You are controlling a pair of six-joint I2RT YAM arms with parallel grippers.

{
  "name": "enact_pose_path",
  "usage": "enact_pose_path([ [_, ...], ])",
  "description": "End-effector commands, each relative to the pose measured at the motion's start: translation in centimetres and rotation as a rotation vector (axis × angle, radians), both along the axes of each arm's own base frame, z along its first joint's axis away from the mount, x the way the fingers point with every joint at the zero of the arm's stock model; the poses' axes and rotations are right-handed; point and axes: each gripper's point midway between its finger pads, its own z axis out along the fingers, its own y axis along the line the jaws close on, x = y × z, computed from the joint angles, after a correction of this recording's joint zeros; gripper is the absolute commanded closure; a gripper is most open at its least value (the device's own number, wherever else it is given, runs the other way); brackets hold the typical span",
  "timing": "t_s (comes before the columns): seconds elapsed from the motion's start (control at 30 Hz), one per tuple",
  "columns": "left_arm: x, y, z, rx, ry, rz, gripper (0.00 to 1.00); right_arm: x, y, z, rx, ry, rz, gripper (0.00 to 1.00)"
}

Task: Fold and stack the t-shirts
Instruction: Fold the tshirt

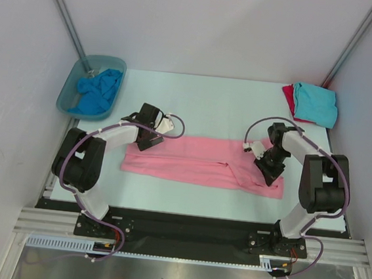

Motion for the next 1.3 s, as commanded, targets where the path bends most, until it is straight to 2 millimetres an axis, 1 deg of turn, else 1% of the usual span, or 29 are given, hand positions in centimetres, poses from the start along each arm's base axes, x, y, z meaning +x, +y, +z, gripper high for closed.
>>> enact_pose_path([
  [0.0, 0.1, 0.2, 0.8, 0.021, -0.023, -0.014, 0.18, -1.4, 0.1, 1.2, 0.011, -0.008, 0.034, 1.0],
  [0.07, 0.2, 0.2, 1.1, 0.022, -0.029, -0.016, 0.18, -2.1, 0.0, 1.3, 0.009, -0.004, 0.039, 1.0],
  [0.13, 0.2, 0.2, 1.2, 0.022, -0.031, -0.015, 0.18, -2.1, 0.1, 1.7, -0.002, -0.016, 0.048, 1.0],
  [0.23, 0.2, 0.2, 1.3, 0.018, -0.033, -0.012, 0.18, -1.6, 0.3, 2.9, 0.002, -0.068, 0.064, 1.0],
  [0.27, 0.2, 0.2, 1.4, 0.018, -0.033, -0.01, 0.18, -1.2, 0.5, 3.8, 0.006, -0.112, 0.069, 1.0],
  [0.33, 0.1, 0.2, 1.2, 0.017, -0.03, -0.009, 0.18, -0.6, 1.2, 4.7, 0.001, -0.175, 0.111, 1.0],
  [0.37, 0.1, 0.2, 1.1, 0.018, -0.027, -0.008, 0.18, -0.5, 1.6, 5.6, 0.001, -0.226, 0.123, 0.97],
  [0.4, 0.0, 0.2, 1.0, 0.018, -0.024, -0.007, 0.18, 0.0, 1.7, 5.7, -0.02, -0.268, 0.143, 0.93],
  [0.43, -0.1, 0.3, 0.7, 0.02, -0.018, -0.004, 0.18, 0.1, 2.7, 6.0, -0.025, -0.303, 0.184, 0.88],
  [0.47, -0.1, 0.3, 0.7, 0.02, -0.017, -0.002, 0.18, 0.1, 3.3, 6.1, -0.026, -0.328, 0.203, 0.81],
  [0.5, -0.1, 0.3, 0.6, 0.02, -0.015, -0.002, 0.18, 0.7, 3.6, 6.6, -0.031, -0.39, 0.214, 0.79],
  [0.53, -0.1, 0.2, 0.5, 0.018, -0.014, 0.001, 0.18, 0.1, 4.5, 6.1, -0.027, -0.391, 0.256, 0.77],
  [0.57, 0.0, 0.2, 0.5, 0.016, -0.015, 0.002, 0.18, 0.2, 5.0, 5.9, -0.022, -0.407, 0.27, 0.74],
  [0.6, 0.0, 0.1, 0.6, 0.013, -0.016, 0.001, 0.17, 0.6, 5.4, 5.8, -0.024, -0.443, 0.272, 0.73],
  [0.63, 0.0, 0.1, 0.6, 0.01, -0.016, 0.003, 0.18, 0.1, 6.0, 5.0, -0.027, -0.442, 0.304, 0.73],
  [0.67, 0.0, 0.1, 0.6, 0.008, -0.017, 0.003, 0.18, 0.1, 6.2, 4.5, -0.035, -0.45, 0.314, 0.73],
  [0.7, 0.0, 0.1, 0.8, 0.006, -0.02, 0.003, 0.18, 0.8, 6.4, 4.2, -0.059, -0.491, 0.322, 0.73],
  [0.73, -0.1, 0.1, 0.7, 0.007, -0.019, 0.003, 0.18, 0.3, 6.2, 3.2, -0.074, -0.475, 0.335, 0.72],
  [0.77, -0.1, 0.1, 0.9, 0.009, -0.021, 0.005, 0.17, 0.2, 6.6, 2.8, -0.075, -0.481, 0.348, 0.72],
  [0.8, -0.1, 0.1, 1.0, 0.008, -0.024, 0.005, 0.18, 0.8, 7.0, 2.6, -0.076, -0.504, 0.348, 0.72],
  [0.87, -0.3, 0.2, 1.0, 0.009, -0.022, 0.003, 0.18, 0.6, 7.3, 1.6, -0.078, -0.501, 0.357, 0.7],
  [0.9, -0.3, 0.2, 1.0, 0.009, -0.024, 0.003, 0.18, 1.1, 7.9, 1.6, -0.067, -0.523, 0.36, 0.71],
  [0.97, -0.3, 0.2, 1.0, 0.005, -0.022, 0.006, 0.18, 1.2, 8.4, 1.5, -0.057, -0.531, 0.361, 0.69],
  [1.0, -0.3, 0.2, 0.9, 0.006, -0.021, 0.006, 0.18, 1.5, 9.2, 1.7, -0.046, -0.555, 0.37, 0.69],
  [1.07, -0.4, 0.2, 0.9, 0.007, -0.019, 0.006, 0.18, 1.7, 9.7, 2.0, -0.044, -0.579, 0.379, 0.68],
  [1.1, -0.4, 0.2, 0.8, 0.006, -0.019, 0.008, 0.18, 2.0, 10.4, 2.2, -0.032, -0.6, 0.391, 0.68],
  [1.2, -0.5, 0.2, 0.7, 0.006, -0.017, 0.009, 0.18, 2.3, 11.3, 2.6, -0.02, -0.627, 0.411, 0.68],
  [1.27, -0.5, 0.2, 0.6, 0.006, -0.014, 0.01, 0.18, 2.0, 12.1, 2.6, -0.014, -0.629, 0.435, 0.68],
])
